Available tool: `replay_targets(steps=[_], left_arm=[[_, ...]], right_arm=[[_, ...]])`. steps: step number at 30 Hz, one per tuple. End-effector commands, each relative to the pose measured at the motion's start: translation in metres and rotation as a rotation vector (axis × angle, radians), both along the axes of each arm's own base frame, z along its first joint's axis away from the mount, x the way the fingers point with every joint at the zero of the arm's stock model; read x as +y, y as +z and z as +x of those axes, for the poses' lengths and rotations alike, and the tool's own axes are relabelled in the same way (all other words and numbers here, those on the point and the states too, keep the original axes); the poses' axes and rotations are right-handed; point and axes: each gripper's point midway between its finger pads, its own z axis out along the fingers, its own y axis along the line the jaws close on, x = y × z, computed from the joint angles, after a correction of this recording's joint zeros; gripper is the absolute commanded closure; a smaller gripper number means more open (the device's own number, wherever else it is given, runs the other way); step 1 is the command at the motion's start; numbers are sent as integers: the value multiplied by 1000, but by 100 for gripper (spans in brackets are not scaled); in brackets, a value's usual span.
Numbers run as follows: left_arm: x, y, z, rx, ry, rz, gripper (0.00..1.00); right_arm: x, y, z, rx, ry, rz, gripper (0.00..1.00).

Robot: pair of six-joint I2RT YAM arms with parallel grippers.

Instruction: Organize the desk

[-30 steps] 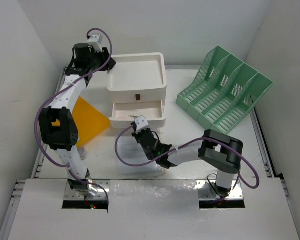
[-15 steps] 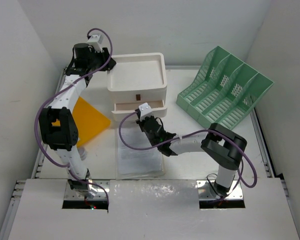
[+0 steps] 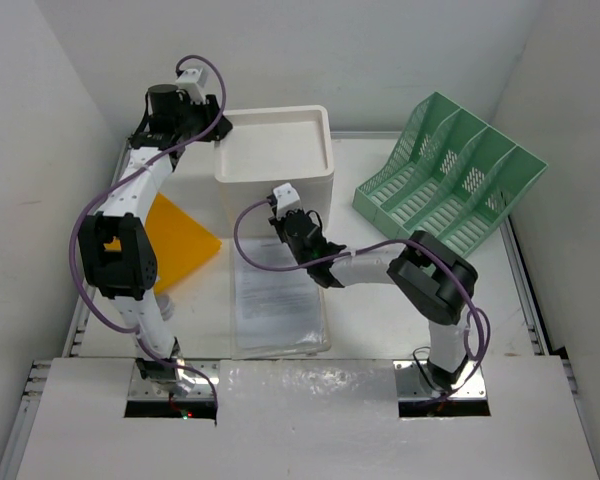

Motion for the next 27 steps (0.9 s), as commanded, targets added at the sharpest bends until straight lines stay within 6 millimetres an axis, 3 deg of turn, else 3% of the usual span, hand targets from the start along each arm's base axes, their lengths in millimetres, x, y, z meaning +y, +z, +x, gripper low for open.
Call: replay_targets(steps=[1,3,5,9,10,11,14,18,21,23,24,25,27], left_arm=[[-29,-11,-20,79,-140,-56,100],[-28,-11,-20,79,-140,-60,100],[-29,-11,-20,82,-143,-64,100],[-30,-8,-14,79,-156,-51,61],[-30,-18,-14,116,-161,-49,57],[-31,-8,-9,97,-171,-39,53],[-32,-10,-7,125,-186,-34,47],[-32,-6,-8,118,-189,-31,40],[-31,3,-10,100,-189,-28,33],[-28,10,-9,86,-183,-27,31],[-27,12,-9,83,-182,-27,30],[-25,18,-9,70,-177,-27,29],[-21,22,-8,64,-172,-28,25]], right_arm=[[-5,50,26,-117,-83,118,100],[-5,51,29,-106,-84,114,98],[-8,45,35,-72,-70,95,90],[-13,42,55,-1,-58,134,89],[-21,39,64,19,-69,139,88],[-20,38,68,31,-64,153,89],[-17,34,82,51,-57,118,88],[-16,33,83,58,-49,96,83],[-17,38,73,75,-8,82,63],[-14,52,60,86,54,88,47],[-18,48,52,105,65,82,41],[-18,60,42,116,98,103,33],[-20,61,28,146,128,103,29]])
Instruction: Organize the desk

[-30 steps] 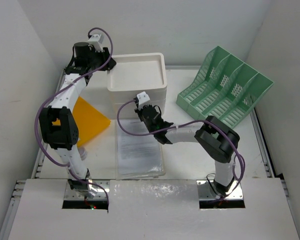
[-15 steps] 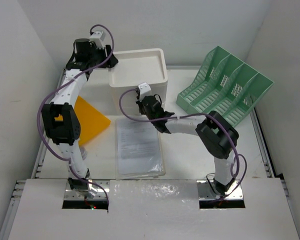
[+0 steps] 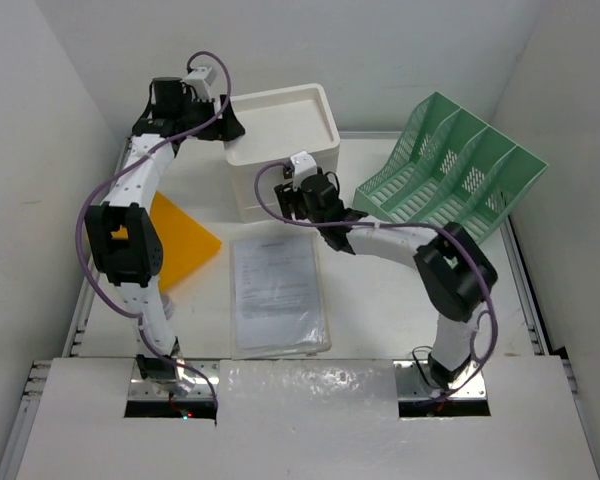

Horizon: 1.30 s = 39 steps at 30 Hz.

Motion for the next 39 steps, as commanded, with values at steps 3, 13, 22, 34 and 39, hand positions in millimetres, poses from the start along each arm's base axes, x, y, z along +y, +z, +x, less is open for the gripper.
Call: replay_targets(steps=[3,13,22,34,39], left_arm=[[-5,42,-12,-48,-48,-32,22],[-2,80,-24,-131,-62,-5,17],[6,98,-48,-160,-83,51,14],[27,90,-78,-140,-89,113,13],[51,60,-94,-84,-96,226,13]], right_arm=[[2,64,-39,10,120,85,24],[-25,27,-95,174,129,106,21],[-30,6,-102,193,103,155,23],[-40,-10,-112,217,99,125,23],[-49,-18,-117,244,73,97,22]])
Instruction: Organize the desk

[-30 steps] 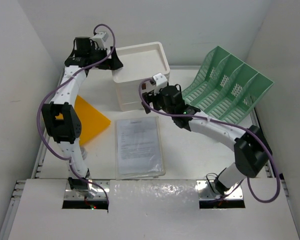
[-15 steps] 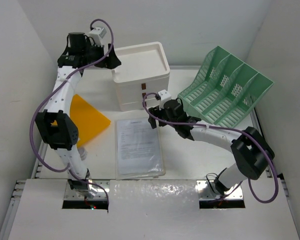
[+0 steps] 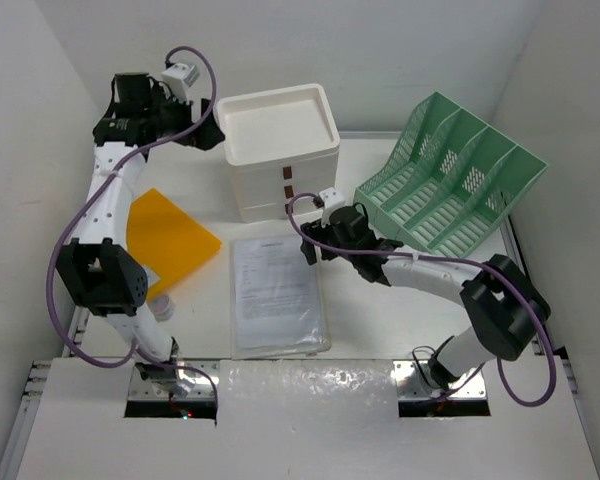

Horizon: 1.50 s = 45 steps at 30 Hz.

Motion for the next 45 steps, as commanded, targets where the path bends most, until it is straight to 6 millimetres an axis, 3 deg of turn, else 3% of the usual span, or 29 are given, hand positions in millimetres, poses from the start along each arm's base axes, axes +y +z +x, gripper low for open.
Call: replay_targets(steps=[1,2,4,6,7,8,9,10,11,15,17,18,19,20,22,27,36,41,45], left_arm=[[23,-19,-33,47,-20,133,13],[36,-43,-42,79,-50,247,14],[49,-93,-88,249,-110,361,16],[74,-124,-117,317,-146,541,17],[81,-121,-128,287,-138,597,17],[93,-150,-151,356,-155,701,16],[98,-155,-156,346,-149,757,15],[104,-160,-173,351,-136,823,14],[91,-160,-177,319,-177,844,11],[77,-162,-198,346,-208,853,2],[74,-182,-210,379,-225,885,0],[74,-203,-219,417,-233,910,0],[82,-210,-224,434,-207,982,0],[73,-218,-228,428,-218,1018,0],[72,-230,-229,410,-181,1074,0],[82,-232,-216,353,-23,1167,0],[90,-266,-215,359,17,1213,3],[102,-267,-205,285,79,1297,7],[99,-264,-191,225,111,1288,12]], right_arm=[[-2,13,-1,-20,-19,25,22],[-6,10,-3,-7,-33,12,22],[-14,3,-8,9,-53,-1,22],[-22,-2,-14,15,-75,0,22],[-23,-2,-15,10,-82,12,22],[-21,2,-15,-10,-85,42,22],[-25,-2,-19,-10,-84,49,22],[-24,2,-18,-25,-85,70,22],[-25,2,-19,-26,-89,77,22],[-29,-3,-27,-23,-88,92,22],[-27,-2,-29,-30,-80,116,22],[-29,-6,-32,-24,-78,112,22],[-30,-7,-32,-22,-81,109,22],[-31,-9,-33,-16,-82,100,23],[-31,-9,-35,-8,-75,97,23],[-30,-1,-38,-3,-67,114,23],[-37,15,-39,0,-102,95,24],[-43,18,-39,11,-129,63,24],[-44,23,-39,12,-146,61,24]])
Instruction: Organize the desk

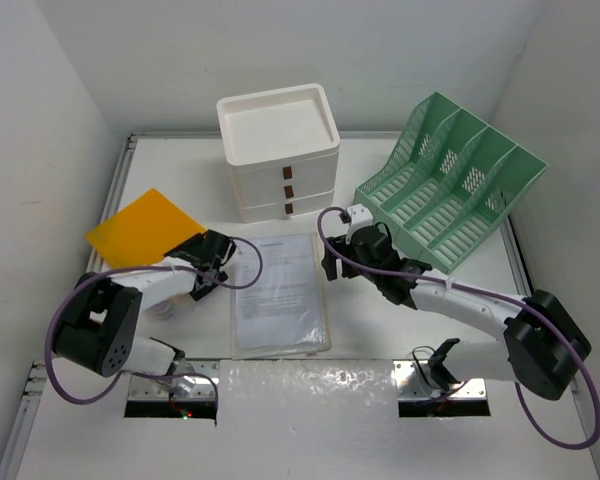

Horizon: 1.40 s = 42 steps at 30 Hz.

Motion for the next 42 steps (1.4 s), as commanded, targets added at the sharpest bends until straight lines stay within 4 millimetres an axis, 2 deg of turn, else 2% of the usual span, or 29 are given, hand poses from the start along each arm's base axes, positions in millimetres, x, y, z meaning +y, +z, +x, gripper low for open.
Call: replay_targets(steps=[1,3,5,6,7,8,12,13,15,19,20,23,26,27,28,29,30,32,33,34,35,36,37,38,39,40,41,42], left_arm=[[-7,16,32,-152,-14,-6,13],[-10,16,38,-169,-25,-17,16],[-10,17,43,-182,-34,-8,28],[-10,16,45,-188,-36,-5,35],[-10,16,47,-188,-45,2,50],[-11,16,51,-199,-47,-2,59],[-10,13,60,-181,-53,-17,76],[-11,13,62,-179,-59,-16,88],[-13,12,72,-185,-68,-11,100],[-21,19,95,-216,-73,-20,100],[-24,26,108,-261,-75,-29,100],[-30,36,127,-302,-90,-28,100],[-35,37,137,-291,-94,-40,100],[-36,35,138,-278,-93,-45,96],[-35,28,130,-213,-95,-40,90],[-38,23,124,-176,-102,-64,72],[-38,20,117,-137,-105,-70,62],[-38,14,91,-23,-124,-82,43],[-38,14,84,3,-133,-89,38],[-36,17,69,50,-144,-91,35],[-38,18,63,77,-165,-112,31],[-40,22,58,88,-173,-126,30],[-41,35,51,99,-186,-147,29],[-50,39,47,117,-215,-199,28],[-53,46,33,168,-228,-228,28],[-64,74,41,112,-261,-290,28],[-83,85,36,128,-313,-387,28],[-92,115,32,125,-344,-443,28]], right_arm=[[4,27,8,-41,-34,34,24],[4,31,10,-49,-41,30,24],[2,33,10,-53,-52,22,24],[2,33,10,-52,-52,20,24],[1,35,10,-57,-57,23,24],[0,37,10,-62,-61,26,24],[-1,40,10,-71,-65,30,25],[-1,41,9,-74,-64,31,25],[-2,42,11,-83,-75,34,25],[1,44,11,-92,-65,54,25],[1,44,11,-91,-65,52,25],[0,44,11,-91,-66,46,25],[2,45,12,-99,-72,63,25],[3,44,13,-99,-70,68,25],[7,45,13,-98,-57,78,25],[9,45,14,-99,-57,83,25],[11,44,17,-93,-56,80,25],[15,47,20,-103,-56,89,25],[16,48,23,-111,-57,94,25],[18,48,25,-115,-56,93,24],[22,53,30,-139,-57,110,24],[25,58,34,-158,-58,121,24],[27,60,37,-171,-58,126,24],[30,64,44,-197,-66,139,24],[33,69,49,-220,-71,150,25],[35,71,53,-237,-71,156,25],[38,78,62,-284,-84,174,25],[39,79,66,-310,-91,177,26]])
